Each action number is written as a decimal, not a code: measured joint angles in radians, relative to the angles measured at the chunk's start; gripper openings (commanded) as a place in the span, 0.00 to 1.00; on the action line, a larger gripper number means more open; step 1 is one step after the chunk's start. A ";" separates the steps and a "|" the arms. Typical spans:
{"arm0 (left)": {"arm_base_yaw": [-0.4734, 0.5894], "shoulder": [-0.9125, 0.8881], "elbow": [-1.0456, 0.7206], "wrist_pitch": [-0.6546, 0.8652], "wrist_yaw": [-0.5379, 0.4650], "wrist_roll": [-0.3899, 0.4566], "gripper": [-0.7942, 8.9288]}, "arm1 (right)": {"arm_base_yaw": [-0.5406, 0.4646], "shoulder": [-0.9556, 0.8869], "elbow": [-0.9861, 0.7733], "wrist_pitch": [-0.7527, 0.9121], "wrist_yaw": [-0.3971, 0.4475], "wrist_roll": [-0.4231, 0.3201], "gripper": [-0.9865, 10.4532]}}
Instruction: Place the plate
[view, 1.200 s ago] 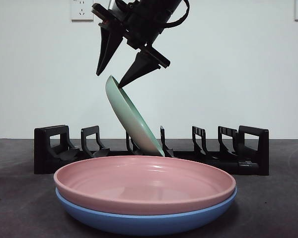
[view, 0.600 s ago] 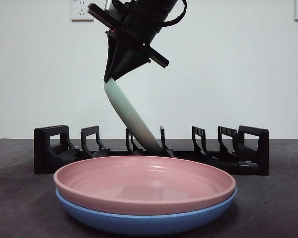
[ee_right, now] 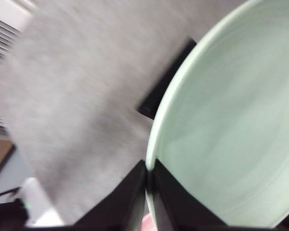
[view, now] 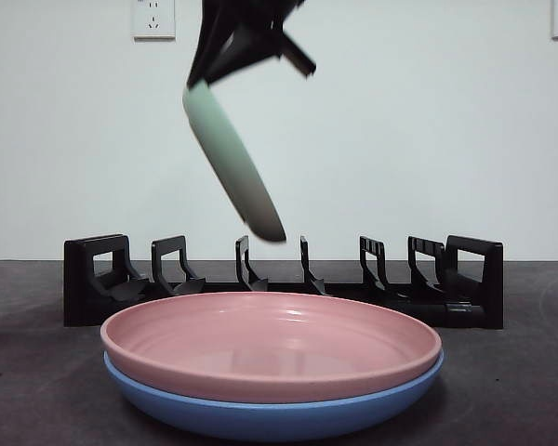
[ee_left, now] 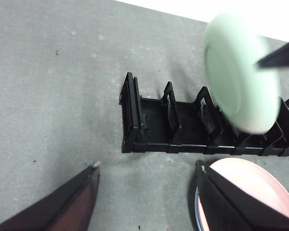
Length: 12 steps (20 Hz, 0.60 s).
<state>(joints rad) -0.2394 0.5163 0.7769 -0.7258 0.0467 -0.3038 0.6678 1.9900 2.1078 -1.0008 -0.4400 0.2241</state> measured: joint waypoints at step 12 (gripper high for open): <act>0.000 0.000 0.000 0.006 0.000 0.000 0.40 | 0.091 -0.298 -0.082 0.063 0.157 -0.169 0.10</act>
<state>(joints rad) -0.2394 0.5167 0.7769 -0.7197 0.0467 -0.3038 0.7586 1.6924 2.0262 -0.9379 -0.2832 0.0551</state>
